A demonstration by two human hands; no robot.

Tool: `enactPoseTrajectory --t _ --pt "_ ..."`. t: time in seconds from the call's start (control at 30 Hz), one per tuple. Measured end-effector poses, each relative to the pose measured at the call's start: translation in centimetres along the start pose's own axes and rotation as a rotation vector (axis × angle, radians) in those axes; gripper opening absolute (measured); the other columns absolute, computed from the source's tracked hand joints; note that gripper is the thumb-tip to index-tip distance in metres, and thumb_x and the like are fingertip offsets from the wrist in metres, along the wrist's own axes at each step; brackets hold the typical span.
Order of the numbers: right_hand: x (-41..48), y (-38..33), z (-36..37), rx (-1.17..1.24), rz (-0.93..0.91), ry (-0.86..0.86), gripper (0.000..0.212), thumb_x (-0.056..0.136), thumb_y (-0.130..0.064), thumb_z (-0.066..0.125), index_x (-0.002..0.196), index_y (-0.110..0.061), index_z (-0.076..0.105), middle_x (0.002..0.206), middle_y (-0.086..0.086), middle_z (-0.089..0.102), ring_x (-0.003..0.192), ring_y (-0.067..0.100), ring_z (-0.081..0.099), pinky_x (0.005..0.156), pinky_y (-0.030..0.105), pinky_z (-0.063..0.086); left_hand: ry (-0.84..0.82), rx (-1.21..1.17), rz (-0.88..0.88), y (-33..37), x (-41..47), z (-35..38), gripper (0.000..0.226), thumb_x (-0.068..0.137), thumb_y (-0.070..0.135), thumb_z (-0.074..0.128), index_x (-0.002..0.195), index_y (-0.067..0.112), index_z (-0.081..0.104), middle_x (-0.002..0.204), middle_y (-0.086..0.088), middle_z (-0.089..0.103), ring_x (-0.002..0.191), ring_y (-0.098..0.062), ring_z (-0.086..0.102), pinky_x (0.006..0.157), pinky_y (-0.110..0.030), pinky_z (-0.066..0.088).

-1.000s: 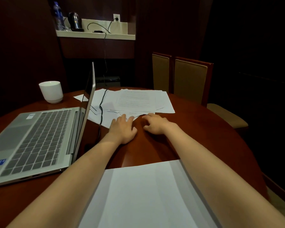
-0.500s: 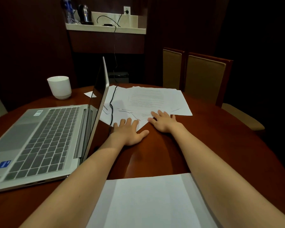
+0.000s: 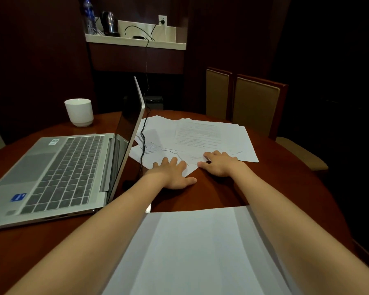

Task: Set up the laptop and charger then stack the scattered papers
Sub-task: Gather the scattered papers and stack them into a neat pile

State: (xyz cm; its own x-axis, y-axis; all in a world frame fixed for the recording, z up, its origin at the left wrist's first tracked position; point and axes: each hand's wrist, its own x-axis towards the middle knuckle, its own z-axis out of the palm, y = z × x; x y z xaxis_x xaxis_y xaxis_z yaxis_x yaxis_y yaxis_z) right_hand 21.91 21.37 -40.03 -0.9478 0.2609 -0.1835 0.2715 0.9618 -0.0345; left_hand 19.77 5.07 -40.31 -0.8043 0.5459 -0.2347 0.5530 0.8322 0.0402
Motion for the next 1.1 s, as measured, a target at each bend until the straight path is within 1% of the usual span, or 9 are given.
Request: enactPoseTrajectory --t 0.3,0.47,0.57,0.67,0.73,0.8,0.93,1.03,1.1 --pt "-4.6 1.5 0.5 -0.006 0.02 -0.043 0.065 0.094 -0.059 0.029 0.148 -0.026 0.018 0.154 0.006 0.021 0.14 0.029 0.022 0.112 0.051 0.022 -0.094 0.018 0.048 2.0 -3.2 -0.6 0.065 0.092 0.056 0.036 0.146 0.026 0.017 0.15 -0.004 0.02 0.139 -0.03 0.016 0.109 -0.05 0.025" --pt "-7.2 2.0 -0.2 -0.104 -0.047 -0.163 0.06 0.096 -0.055 0.026 0.147 -0.023 0.023 0.15 0.007 0.031 0.136 0.029 0.032 0.112 0.045 0.027 -0.129 0.179 0.034 3.4 -5.2 -0.7 0.055 0.094 0.043 0.034 0.144 0.022 0.022 0.146 -0.007 0.029 0.129 -0.031 0.035 0.098 -0.04 0.035" --pt "-8.7 2.4 -1.4 -0.067 -0.064 -0.232 0.052 0.099 -0.049 0.028 0.143 -0.022 0.036 0.146 0.003 0.039 0.133 0.026 0.037 0.112 0.043 0.028 -0.29 0.266 -0.023 3.7 -5.8 -2.5 0.054 0.092 0.04 0.038 0.143 0.026 0.028 0.143 -0.005 0.039 0.124 -0.029 0.044 0.088 -0.035 0.038" --pt "-9.0 3.0 -2.5 0.164 -0.069 -0.151 0.04 0.099 -0.037 0.039 0.131 -0.017 0.052 0.133 0.005 0.054 0.113 0.021 0.054 0.103 0.033 0.038 -0.372 0.312 -0.044 3.7 -6.0 -4.7 0.056 0.087 0.039 0.044 0.142 0.031 0.034 0.146 -0.002 0.037 0.13 -0.027 0.039 0.096 -0.037 0.038" --pt "-8.5 3.4 -2.3 0.271 -0.036 0.007 0.038 0.099 -0.03 0.04 0.132 -0.013 0.05 0.135 0.007 0.052 0.116 0.022 0.051 0.099 0.031 0.037 -0.306 0.286 -0.003 3.9 -5.8 -5.1 0.053 0.093 0.034 0.041 0.145 0.026 0.029 0.147 -0.003 0.037 0.132 -0.027 0.036 0.104 -0.039 0.035" --pt "-7.7 4.2 -1.1 0.292 0.053 0.156 0.048 0.1 -0.035 0.037 0.142 -0.014 0.036 0.148 0.01 0.035 0.132 0.027 0.037 0.107 0.036 0.031 -0.133 0.176 0.019 3.9 -4.9 -4.6 0.051 0.097 0.033 0.038 0.145 0.02 0.027 0.147 -0.006 0.036 0.132 -0.028 0.037 0.106 -0.04 0.033" --pt "-6.0 6.2 1.8 0.249 0.241 0.047 0.07 0.096 -0.053 0.031 0.151 -0.017 0.007 0.157 0.016 0.004 0.144 0.034 0.008 0.116 0.048 0.011 0.152 -0.045 -0.088 2.7 -1.5 -2.3 0.059 0.096 0.042 0.037 0.147 0.017 0.019 0.148 -0.014 0.029 0.132 -0.034 0.034 0.105 -0.043 0.031" --pt "-5.3 7.4 2.1 0.319 0.242 0.031 0.076 0.094 -0.053 0.04 0.15 -0.014 0.007 0.156 0.015 0.012 0.143 0.034 0.015 0.116 0.045 0.015 0.195 -0.235 -0.201 1.3 0.9 -1.3 0.059 0.095 0.039 0.04 0.144 0.011 0.023 0.144 -0.017 0.032 0.13 -0.036 0.035 0.102 -0.043 0.033" --pt "-5.0 7.7 1.5 0.523 0.214 0.052 0.076 0.093 -0.04 0.052 0.149 -0.011 0.01 0.153 0.012 0.023 0.138 0.031 0.027 0.112 0.039 0.027 0.243 -0.381 -0.282 0.5 2.3 -1.5 0.055 0.095 0.037 0.042 0.138 0.005 0.031 0.138 -0.02 0.039 0.125 -0.036 0.039 0.095 -0.04 0.038"
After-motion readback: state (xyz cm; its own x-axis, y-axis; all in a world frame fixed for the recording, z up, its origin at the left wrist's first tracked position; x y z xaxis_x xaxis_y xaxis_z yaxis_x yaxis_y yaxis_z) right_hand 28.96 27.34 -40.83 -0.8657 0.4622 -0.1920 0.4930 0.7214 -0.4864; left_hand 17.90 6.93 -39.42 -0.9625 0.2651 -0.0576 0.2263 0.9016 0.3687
